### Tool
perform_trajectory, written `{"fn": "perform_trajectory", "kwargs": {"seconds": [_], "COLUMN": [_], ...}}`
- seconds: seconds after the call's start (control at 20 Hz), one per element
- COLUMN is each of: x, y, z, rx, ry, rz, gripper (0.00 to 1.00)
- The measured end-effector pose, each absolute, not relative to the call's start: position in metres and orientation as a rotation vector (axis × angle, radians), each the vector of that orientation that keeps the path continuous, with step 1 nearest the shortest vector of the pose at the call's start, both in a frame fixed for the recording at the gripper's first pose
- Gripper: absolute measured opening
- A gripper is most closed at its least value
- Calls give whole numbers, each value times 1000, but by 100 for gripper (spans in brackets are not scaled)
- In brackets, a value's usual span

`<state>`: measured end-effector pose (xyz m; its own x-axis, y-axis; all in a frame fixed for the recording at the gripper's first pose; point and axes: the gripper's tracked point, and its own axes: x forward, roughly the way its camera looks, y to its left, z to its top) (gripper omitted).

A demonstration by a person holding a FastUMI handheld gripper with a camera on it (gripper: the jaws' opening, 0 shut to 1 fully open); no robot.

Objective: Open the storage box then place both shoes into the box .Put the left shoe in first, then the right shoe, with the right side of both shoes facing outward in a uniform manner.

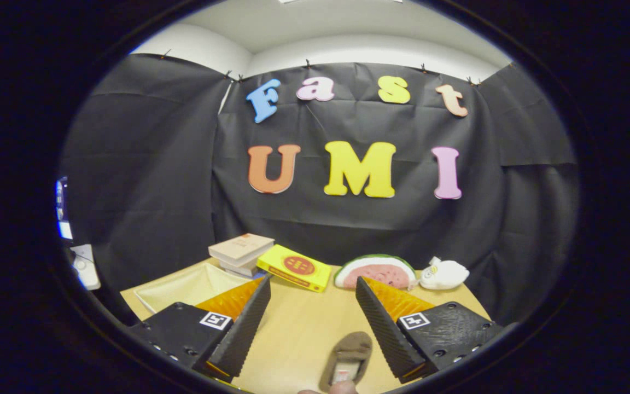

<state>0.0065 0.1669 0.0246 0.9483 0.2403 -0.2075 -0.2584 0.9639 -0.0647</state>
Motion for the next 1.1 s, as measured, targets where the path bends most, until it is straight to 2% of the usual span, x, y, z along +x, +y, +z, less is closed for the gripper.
{"fn": "perform_trajectory", "kwargs": {"seconds": [0.3, 0.6, 1.1], "x": [7, 6, 5], "y": [107, 94, 79], "z": [-59, -128, -192], "rx": [-87, -43, -39], "ry": [420, 629, 838], "rz": [168, 153, 141], "gripper": [95, 95, 95]}}
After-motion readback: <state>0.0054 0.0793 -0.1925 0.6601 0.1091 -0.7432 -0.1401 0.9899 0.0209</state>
